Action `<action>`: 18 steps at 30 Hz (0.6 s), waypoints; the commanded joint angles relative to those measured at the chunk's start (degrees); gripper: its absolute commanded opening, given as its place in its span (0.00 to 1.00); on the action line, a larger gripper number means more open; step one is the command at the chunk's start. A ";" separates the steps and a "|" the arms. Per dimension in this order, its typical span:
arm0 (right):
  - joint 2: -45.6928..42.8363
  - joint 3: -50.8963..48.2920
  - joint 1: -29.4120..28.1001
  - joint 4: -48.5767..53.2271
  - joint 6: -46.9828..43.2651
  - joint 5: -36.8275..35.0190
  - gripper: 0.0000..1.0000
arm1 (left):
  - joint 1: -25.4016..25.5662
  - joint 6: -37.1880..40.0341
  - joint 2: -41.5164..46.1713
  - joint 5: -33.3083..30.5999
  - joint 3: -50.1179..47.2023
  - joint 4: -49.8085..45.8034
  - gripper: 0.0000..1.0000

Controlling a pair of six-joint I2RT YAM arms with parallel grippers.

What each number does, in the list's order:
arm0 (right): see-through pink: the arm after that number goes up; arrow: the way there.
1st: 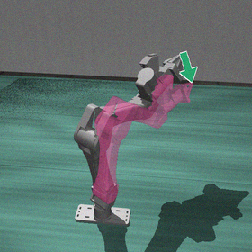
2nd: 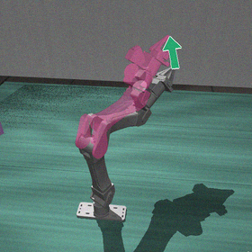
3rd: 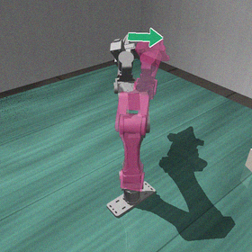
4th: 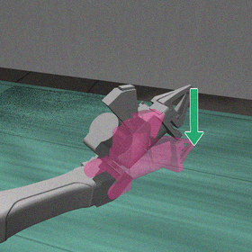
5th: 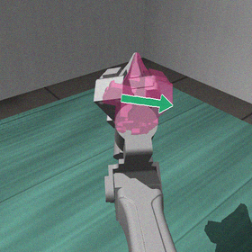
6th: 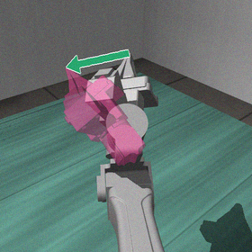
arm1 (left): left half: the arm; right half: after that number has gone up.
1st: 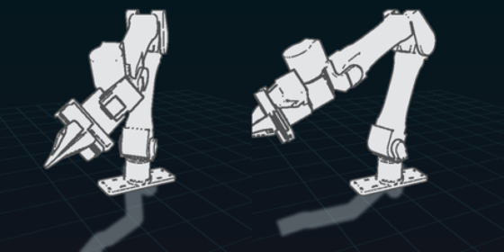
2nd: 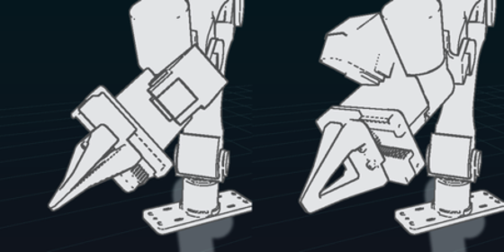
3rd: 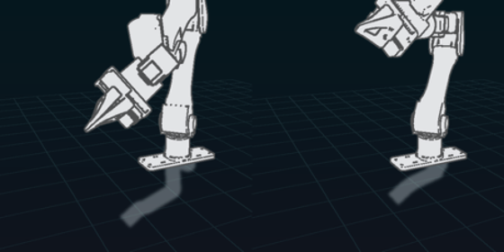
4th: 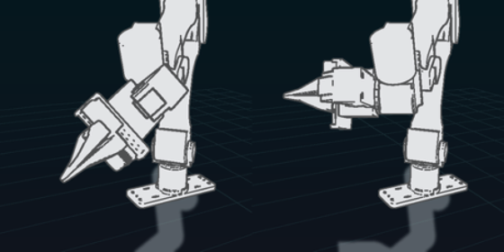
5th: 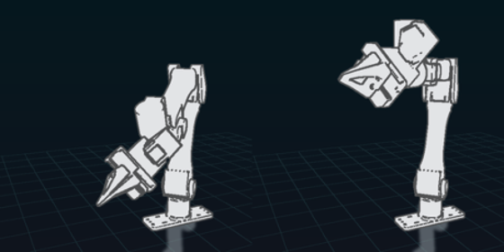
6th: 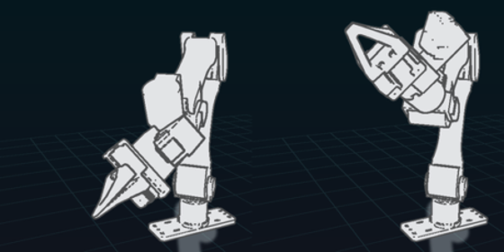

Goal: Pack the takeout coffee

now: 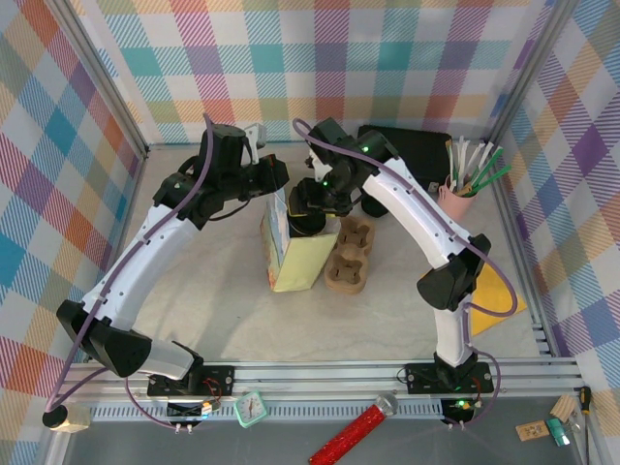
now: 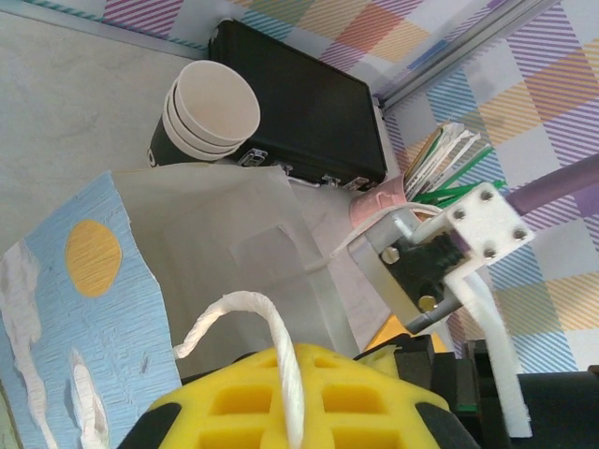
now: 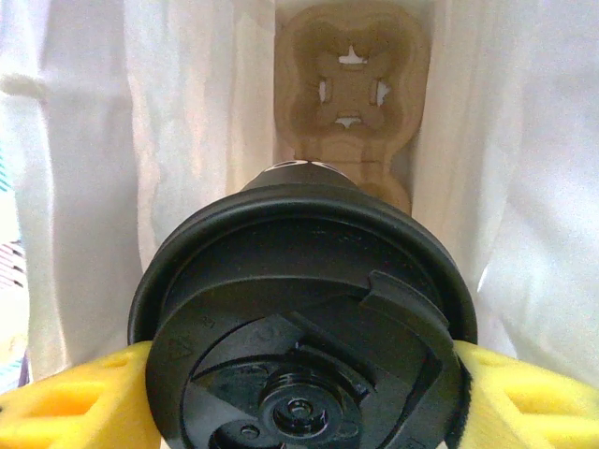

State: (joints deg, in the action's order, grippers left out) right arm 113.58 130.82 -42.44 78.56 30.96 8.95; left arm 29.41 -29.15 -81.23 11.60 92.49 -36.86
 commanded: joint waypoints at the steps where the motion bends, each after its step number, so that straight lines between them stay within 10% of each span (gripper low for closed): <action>1: 1.54 -0.09 -0.76 2.19 1.28 -0.42 0.66 | 0.62 -0.10 1.86 1.63 -0.85 2.40 0.00; 18: 2.61 -0.04 -1.84 3.52 2.81 -2.80 0.66 | 0.56 0.76 1.88 2.82 -1.52 2.76 0.00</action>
State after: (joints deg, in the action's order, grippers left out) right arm 115.48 130.82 -43.88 80.16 32.64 6.81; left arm 29.41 -28.95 -80.82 13.04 91.64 -35.59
